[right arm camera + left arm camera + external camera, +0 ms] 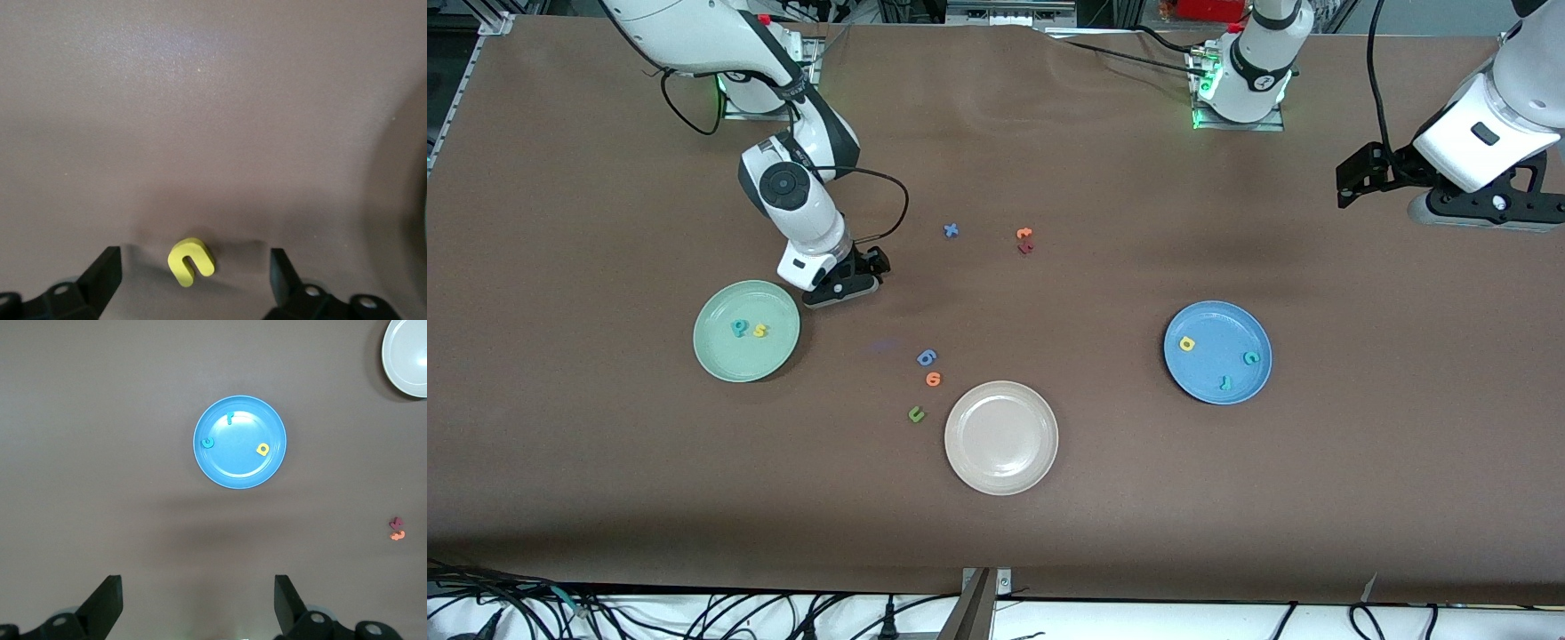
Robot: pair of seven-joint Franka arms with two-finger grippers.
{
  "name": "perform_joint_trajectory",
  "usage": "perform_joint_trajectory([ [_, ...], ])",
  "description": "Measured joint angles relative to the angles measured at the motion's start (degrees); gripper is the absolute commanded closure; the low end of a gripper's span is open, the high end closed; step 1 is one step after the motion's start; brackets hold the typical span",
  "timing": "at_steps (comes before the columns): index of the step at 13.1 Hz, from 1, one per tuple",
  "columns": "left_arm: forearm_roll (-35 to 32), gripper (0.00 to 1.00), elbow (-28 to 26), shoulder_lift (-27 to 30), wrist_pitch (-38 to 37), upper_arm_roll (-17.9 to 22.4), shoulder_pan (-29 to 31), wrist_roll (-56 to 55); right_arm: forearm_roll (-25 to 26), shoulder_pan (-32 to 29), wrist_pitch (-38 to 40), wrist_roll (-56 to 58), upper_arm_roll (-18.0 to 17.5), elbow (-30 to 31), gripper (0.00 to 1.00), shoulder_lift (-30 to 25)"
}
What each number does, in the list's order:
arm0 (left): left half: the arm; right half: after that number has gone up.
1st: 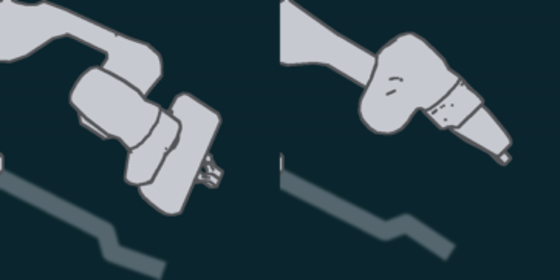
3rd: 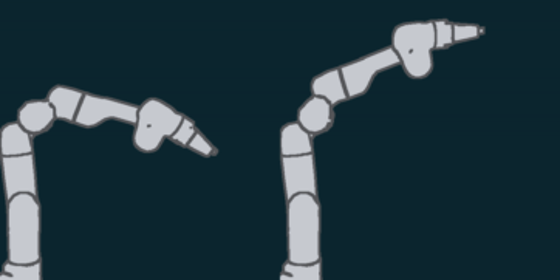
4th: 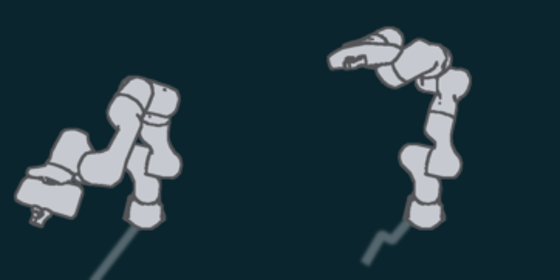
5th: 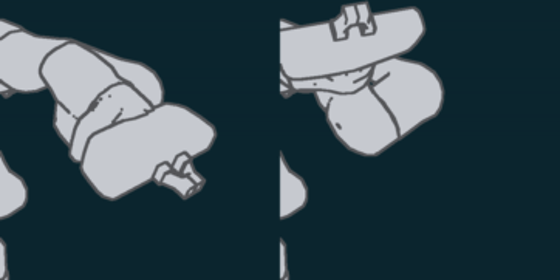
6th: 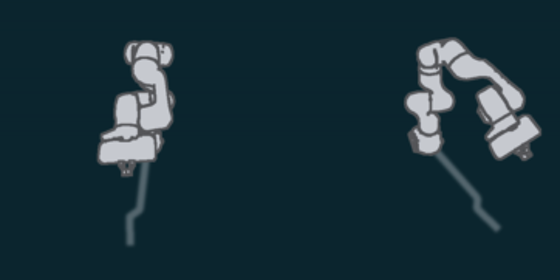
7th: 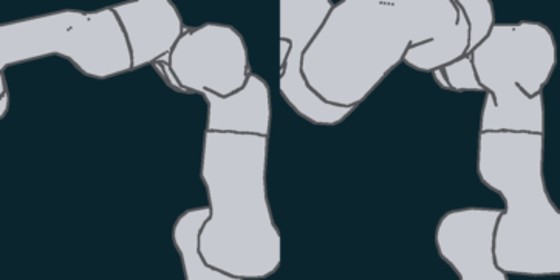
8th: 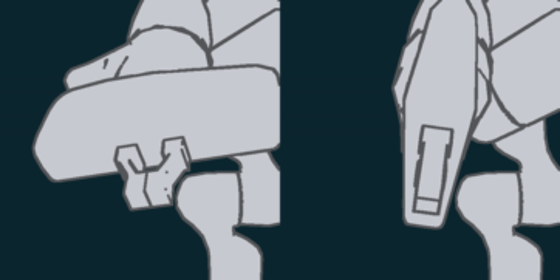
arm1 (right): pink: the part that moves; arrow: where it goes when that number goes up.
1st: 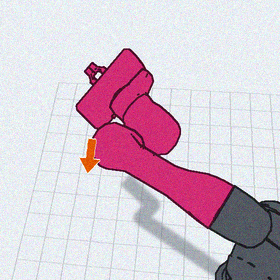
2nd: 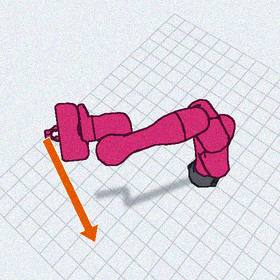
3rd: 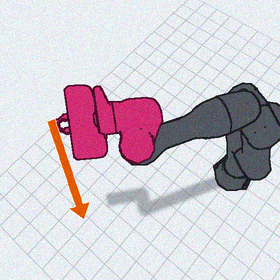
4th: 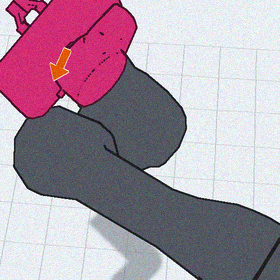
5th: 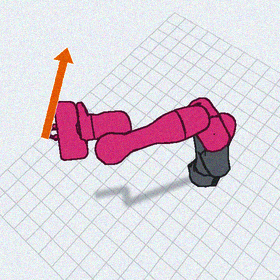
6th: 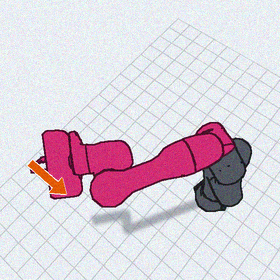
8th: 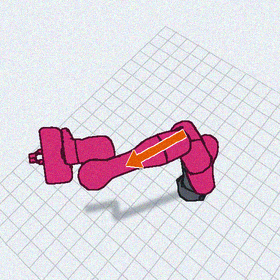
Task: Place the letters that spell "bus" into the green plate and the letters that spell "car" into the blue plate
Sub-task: 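Grasp the yellow u with the right gripper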
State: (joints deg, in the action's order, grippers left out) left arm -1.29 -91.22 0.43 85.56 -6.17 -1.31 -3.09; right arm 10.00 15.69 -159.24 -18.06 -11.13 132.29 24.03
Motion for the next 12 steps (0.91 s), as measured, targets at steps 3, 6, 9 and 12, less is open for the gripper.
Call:
perform_joint_trajectory([
  [3,0.0,0.0,0.0,0.0,0.01,0.0,0.0,0.02,0.0,0.0,-1.76,0.05,0.12,0.16,0.24,1.04],
  [6,0.0,0.0,0.0,0.0,0.01,0.0,0.0,0.02,0.0,0.02,-2.02,0.08,0.09,0.16,0.61,0.8],
  [9,0.0,0.0,0.0,0.0,0.01,0.0,0.0,0.02,0.0,0.08,-2.19,0.08,-0.11,0.17,0.77,0.54],
  [12,0.0,0.0,0.0,0.0,0.01,0.0,0.0,0.02,0.0,0.09,-2.2,0.08,-0.11,0.17,0.85,0.54],
])
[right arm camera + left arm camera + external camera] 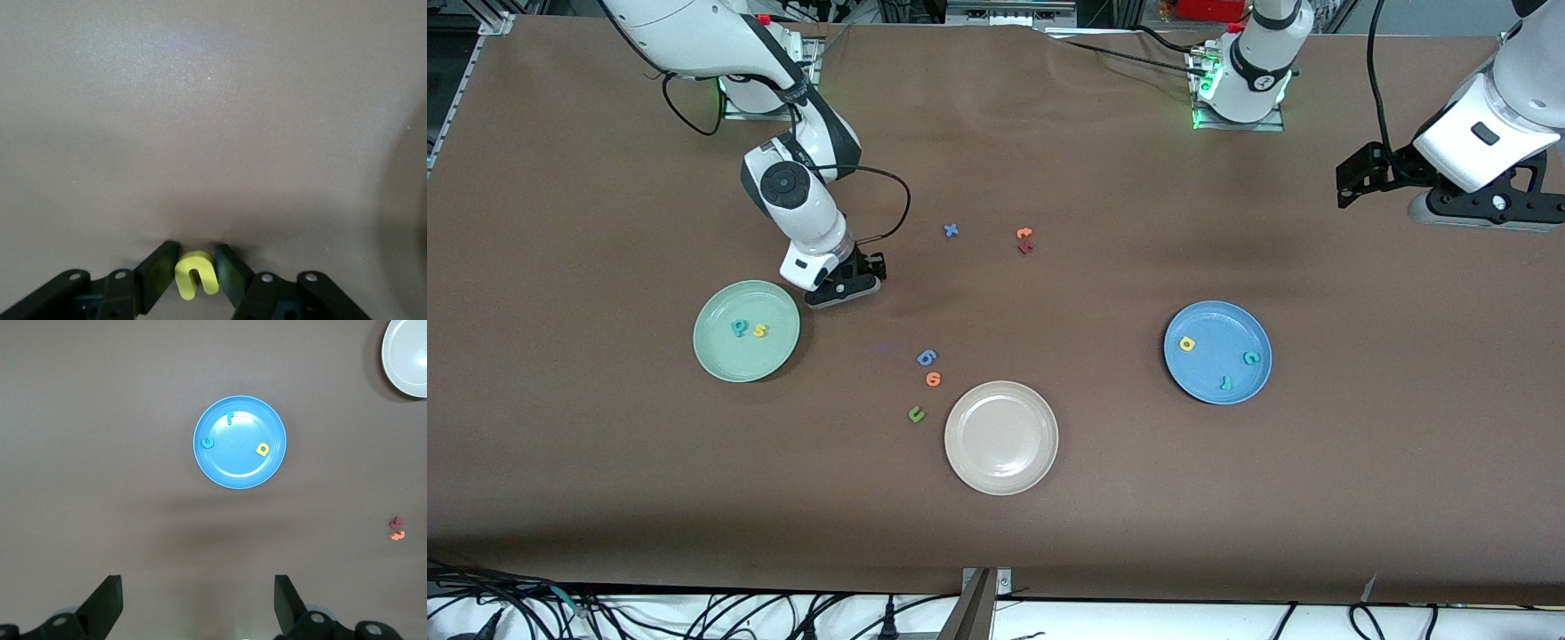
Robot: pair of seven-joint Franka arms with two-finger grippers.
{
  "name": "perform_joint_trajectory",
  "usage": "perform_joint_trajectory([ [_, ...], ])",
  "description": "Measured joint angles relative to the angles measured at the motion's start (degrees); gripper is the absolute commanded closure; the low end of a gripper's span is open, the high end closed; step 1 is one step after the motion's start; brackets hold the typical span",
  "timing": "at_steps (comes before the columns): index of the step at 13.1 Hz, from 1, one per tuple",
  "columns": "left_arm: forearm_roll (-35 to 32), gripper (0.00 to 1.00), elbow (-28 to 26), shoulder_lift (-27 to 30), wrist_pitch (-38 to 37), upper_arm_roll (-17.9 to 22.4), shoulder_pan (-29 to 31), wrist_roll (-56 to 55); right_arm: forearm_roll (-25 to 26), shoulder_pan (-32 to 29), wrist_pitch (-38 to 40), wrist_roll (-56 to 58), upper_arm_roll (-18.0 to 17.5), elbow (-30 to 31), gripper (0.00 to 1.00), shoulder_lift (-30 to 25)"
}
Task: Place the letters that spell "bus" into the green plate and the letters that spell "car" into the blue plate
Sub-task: 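Grasp the yellow u with the right gripper, then carry the yellow u onto the green plate and open the right gripper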
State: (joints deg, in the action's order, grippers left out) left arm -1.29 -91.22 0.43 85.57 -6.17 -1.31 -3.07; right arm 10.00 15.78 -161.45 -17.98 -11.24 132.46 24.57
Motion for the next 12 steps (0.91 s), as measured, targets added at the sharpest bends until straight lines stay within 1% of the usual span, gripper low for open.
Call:
perform_joint_trajectory([
  [3,0.0,0.0,0.0,0.0,0.0,0.0,0.0,0.0,0.0,-0.02,-0.01,0.0,0.11,0.0,0.85,-0.05],
  [6,0.0,0.0,0.0,0.0,0.0,0.0,0.0,0.0,0.0,-0.32,1.11,0.22,1.31,-0.22,0.85,-0.5],
  [7,0.0,0.0,0.0,0.0,0.0,0.0,0.0,0.0,0.0,-0.65,2.61,1.08,1.79,-0.67,0.85,-0.8],
  [9,0.0,0.0,0.0,0.0,0.0,0.0,0.0,0.0,-0.75,-1.41,8.16,4.3,2.96,-2.76,0.85,-1.75],
  [10,0.0,0.0,0.0,0.0,0.0,0.0,0.0,0.0,-3.15,-1.67,11.73,7.54,3.78,-4.65,0.85,-2.07],
  [12,0.0,0.0,0.0,0.0,0.0,0.0,0.0,0.0,-11.82,-1.96,19.1,16.9,5.43,-9.44,0.85,-2.57],
])
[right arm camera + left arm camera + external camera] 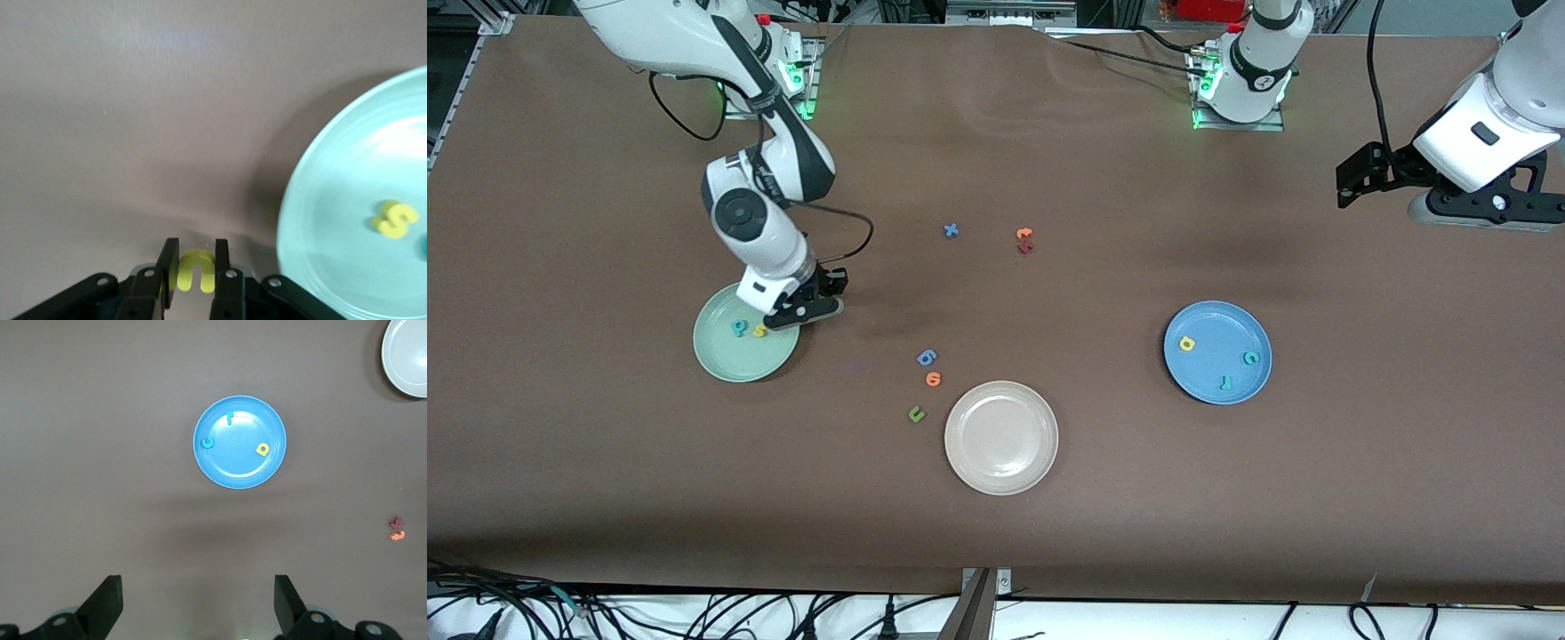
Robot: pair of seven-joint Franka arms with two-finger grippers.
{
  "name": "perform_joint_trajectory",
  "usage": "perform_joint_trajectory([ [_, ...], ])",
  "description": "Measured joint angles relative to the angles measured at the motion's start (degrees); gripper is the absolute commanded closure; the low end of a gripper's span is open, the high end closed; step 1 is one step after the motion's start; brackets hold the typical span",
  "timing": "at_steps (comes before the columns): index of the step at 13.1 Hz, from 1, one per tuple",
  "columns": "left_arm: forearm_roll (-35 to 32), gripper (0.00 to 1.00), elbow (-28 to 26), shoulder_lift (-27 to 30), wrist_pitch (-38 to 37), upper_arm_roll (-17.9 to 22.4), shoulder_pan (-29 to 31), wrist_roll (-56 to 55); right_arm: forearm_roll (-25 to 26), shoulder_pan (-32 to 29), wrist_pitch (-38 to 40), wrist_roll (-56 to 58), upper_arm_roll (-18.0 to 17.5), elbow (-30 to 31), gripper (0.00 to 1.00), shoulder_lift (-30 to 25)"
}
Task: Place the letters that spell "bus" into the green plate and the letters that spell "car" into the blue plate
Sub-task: 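Carry the yellow u onto the green plate and open the right gripper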
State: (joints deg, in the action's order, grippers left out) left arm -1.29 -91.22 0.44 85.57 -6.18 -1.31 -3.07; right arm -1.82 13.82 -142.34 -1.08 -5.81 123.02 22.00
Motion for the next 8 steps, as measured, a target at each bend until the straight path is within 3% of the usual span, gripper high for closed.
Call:
perform_joint_trajectory([
  [3,0.0,0.0,0.0,0.0,0.0,0.0,0.0,0.0,-3.78,-0.12,4.17,6.24,2.05,-2.83,0.85,-0.39],
  [6,0.0,0.0,0.0,0.0,0.0,-0.01,0.0,0.0,-4.36,-0.22,8.6,15.57,8.3,-5.4,0.83,-0.52],
  [7,0.0,0.0,0.0,0.0,0.0,-0.02,0.0,0.0,-4.45,-0.28,9.02,18.48,10.49,-5.66,0.75,-0.52],
  [8,0.0,0.0,0.0,0.0,0.0,-0.03,0.0,0.0,-4.48,-0.38,9.09,20.61,12.29,-5.65,0.56,-0.36],
])
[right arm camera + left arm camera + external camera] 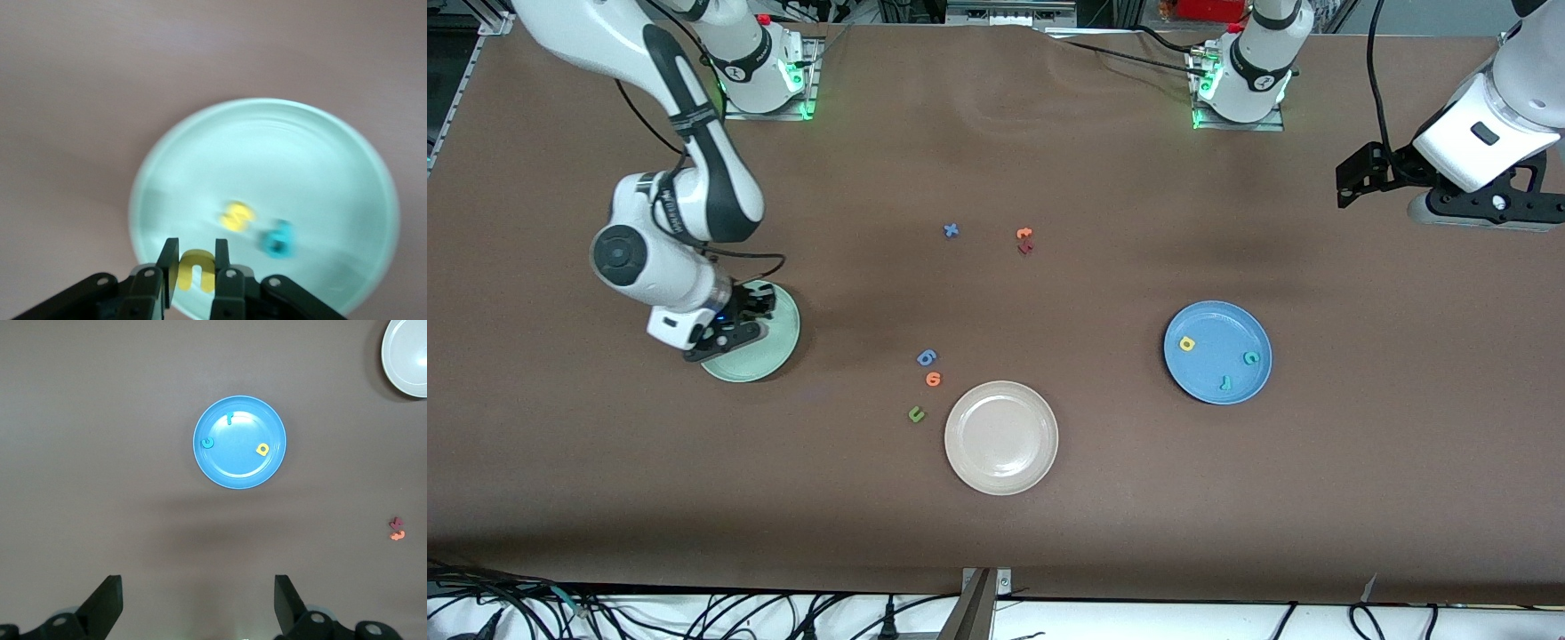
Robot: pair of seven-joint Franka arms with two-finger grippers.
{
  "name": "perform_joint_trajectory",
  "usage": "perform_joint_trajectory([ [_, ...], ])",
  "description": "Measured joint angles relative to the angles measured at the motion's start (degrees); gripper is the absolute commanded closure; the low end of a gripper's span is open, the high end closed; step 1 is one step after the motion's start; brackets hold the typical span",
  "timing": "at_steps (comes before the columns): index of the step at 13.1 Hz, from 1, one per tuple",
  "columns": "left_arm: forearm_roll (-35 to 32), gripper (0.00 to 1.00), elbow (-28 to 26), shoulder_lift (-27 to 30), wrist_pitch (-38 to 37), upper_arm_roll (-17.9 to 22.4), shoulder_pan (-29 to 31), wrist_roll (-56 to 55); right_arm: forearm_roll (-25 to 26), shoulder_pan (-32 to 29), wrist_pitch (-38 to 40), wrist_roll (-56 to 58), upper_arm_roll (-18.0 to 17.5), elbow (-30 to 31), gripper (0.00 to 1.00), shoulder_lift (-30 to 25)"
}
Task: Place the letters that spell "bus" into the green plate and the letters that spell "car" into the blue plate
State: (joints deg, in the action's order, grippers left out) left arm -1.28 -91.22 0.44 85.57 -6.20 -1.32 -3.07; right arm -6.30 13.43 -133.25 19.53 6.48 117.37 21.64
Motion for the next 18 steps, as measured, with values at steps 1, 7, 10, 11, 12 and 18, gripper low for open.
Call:
perform_joint_trajectory([
  [1,0.0,0.0,0.0,0.0,0.0,-0.01,0.0,0.0,-0.03,-0.13,-0.06,1.17,1.11,0.01,0.44,0.46],
  [7,0.0,0.0,0.0,0.0,0.0,-0.02,0.0,0.0,-0.28,0.17,-1.39,1.47,1.71,-0.3,0.0,2.84],
  [10,0.0,0.0,0.0,0.0,0.0,-0.02,0.0,0.0,-0.29,0.16,7.89,1.47,4.42,-6.11,0.0,0.11],
  [11,0.0,0.0,0.0,0.01,0.0,-0.02,0.0,0.0,-0.3,0.15,15.48,1.48,5.81,-11.58,0.0,-0.79],
  [12,0.0,0.0,0.0,0.01,0.0,-0.02,0.0,0.0,-0.31,0.1,23.41,1.5,7.17,-18.33,0.0,-1.46],
  [18,0.0,0.0,0.0,0.01,0.0,-0.02,0.0,0.0,-0.38,-1.14,44.81,-3.44,9.9,-39.74,0.0,-2.23],
])
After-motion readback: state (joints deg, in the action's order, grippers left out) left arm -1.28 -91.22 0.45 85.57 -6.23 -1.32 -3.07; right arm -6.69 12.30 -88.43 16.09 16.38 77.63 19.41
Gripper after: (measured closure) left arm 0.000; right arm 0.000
